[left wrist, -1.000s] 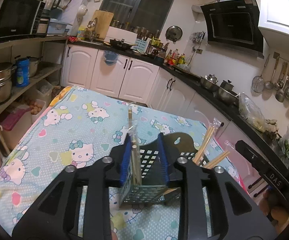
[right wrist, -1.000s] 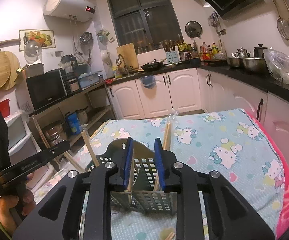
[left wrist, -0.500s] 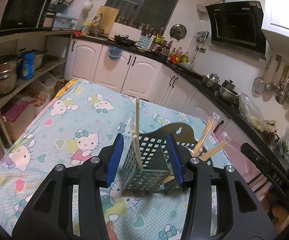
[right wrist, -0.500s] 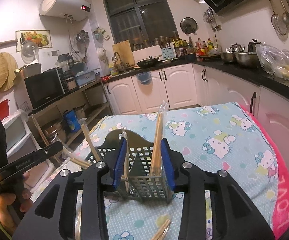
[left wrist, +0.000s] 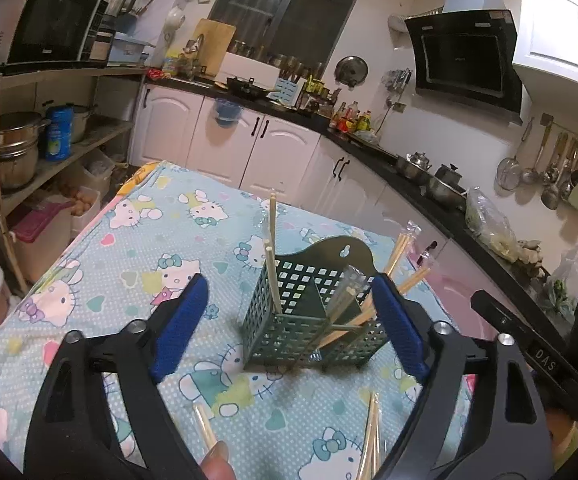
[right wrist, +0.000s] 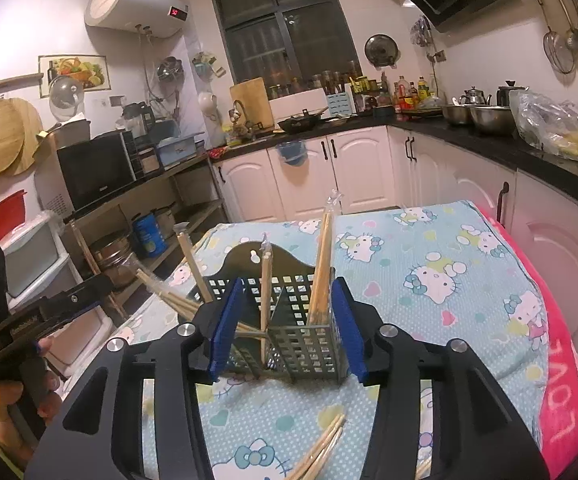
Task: Organize utensils
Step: 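Move both open tools back down to the chopstick pile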
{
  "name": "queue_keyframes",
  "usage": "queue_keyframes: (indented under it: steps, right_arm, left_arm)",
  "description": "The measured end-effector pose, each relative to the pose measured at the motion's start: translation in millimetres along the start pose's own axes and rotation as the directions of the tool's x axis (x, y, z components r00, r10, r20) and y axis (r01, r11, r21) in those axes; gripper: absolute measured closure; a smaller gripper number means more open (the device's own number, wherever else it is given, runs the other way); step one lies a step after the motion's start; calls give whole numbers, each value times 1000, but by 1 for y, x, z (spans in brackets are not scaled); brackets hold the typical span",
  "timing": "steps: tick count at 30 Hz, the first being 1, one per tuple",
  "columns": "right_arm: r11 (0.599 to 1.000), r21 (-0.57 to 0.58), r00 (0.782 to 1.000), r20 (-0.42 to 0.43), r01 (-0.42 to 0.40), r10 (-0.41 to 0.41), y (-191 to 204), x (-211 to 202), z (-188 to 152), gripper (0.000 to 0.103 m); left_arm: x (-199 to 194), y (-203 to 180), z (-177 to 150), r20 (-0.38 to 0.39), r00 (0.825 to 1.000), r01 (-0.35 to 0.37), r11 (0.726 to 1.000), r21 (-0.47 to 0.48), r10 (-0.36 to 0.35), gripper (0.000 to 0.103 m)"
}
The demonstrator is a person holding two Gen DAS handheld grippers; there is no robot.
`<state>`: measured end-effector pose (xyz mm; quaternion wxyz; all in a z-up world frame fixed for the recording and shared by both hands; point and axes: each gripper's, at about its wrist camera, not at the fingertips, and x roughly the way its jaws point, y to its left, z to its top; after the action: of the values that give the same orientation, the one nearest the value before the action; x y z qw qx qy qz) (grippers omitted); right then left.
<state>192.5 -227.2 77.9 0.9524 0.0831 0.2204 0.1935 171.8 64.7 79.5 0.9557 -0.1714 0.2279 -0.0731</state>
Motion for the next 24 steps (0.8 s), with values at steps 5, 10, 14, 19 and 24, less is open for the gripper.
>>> queue_keyframes:
  steps: [5,10,14,19,24]
  right_arm:
    - [1000,-6,1000,5,1,-1,0,-10,-2,56]
    - [1000,-5,1000,0,3,-3,-2,-18,-6,54]
    - [1000,-1,1000,-8,4,-4,-5,-25,-11,54]
    - [1000,5,1000,-15,8,-8,-8,-32,-17,54]
    - [1000,7,999,-30,21,-21,-15,-37,-25,54]
  left_arm:
    - [-8,0,-6,1,1000,-3,1000,-1,3,14]
    - [-11,1,-15,-16,1000,-9,1000,-1,9,13]
    - [-14,2,-22,-29,999,-12,1000,-1,12,12]
    - [-14,1,-32,-58,998,-14,1000,-1,14,12]
    - [-13,-2,-40,-80,997,-15,1000,7,15,12]
